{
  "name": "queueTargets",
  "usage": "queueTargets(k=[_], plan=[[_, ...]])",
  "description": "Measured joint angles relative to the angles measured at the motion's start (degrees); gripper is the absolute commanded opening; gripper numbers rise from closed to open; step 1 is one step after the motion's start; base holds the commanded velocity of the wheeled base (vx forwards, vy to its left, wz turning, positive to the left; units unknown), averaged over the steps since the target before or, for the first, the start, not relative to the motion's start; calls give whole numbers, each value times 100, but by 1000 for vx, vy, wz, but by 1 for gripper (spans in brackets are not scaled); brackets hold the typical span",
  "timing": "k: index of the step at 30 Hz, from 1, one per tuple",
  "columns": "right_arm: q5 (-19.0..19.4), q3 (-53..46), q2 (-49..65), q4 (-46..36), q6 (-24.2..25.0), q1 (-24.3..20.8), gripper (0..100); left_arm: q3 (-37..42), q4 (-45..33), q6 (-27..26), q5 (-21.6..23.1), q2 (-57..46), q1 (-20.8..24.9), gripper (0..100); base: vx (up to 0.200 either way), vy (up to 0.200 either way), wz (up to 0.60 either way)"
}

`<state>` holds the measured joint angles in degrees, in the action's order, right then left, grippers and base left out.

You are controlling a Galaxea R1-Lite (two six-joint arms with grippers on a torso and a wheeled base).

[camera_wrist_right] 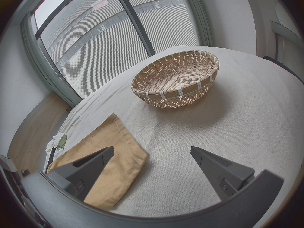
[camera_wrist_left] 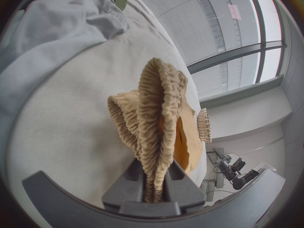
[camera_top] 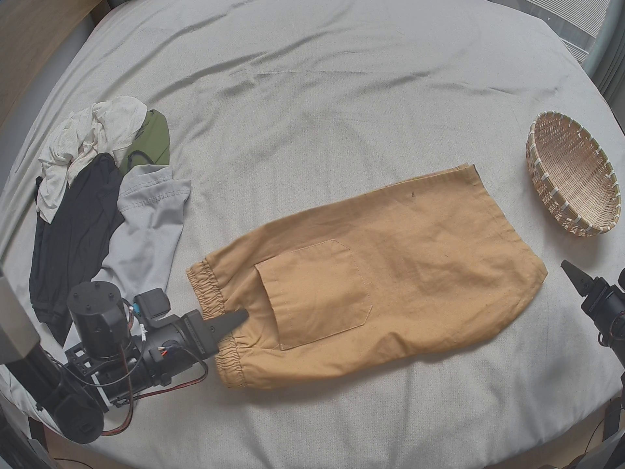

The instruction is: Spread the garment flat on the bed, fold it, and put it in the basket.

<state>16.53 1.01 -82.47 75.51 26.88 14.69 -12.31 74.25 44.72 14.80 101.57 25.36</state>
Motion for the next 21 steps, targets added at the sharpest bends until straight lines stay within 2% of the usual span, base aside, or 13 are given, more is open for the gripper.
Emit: queueTargets(k=[8, 13, 17, 21], plan=[[5, 0, 0, 0, 2, 0, 100, -235, -2583, -21, 312, -1185, -612, 0, 0, 0, 0], [9, 0, -9, 1, 2, 5, 100, -767, -4322, -62, 677, -2050, -1175, 0, 0, 0, 0], [13, 0, -22, 15, 2, 0, 100, -1232, -5190, -227, 1024, -2605, -1742, 0, 0, 0, 0], [11, 0, -35, 26, 2, -4, 100, -1519, -5497, -434, 1380, -2979, -2192, 0, 0, 0, 0]])
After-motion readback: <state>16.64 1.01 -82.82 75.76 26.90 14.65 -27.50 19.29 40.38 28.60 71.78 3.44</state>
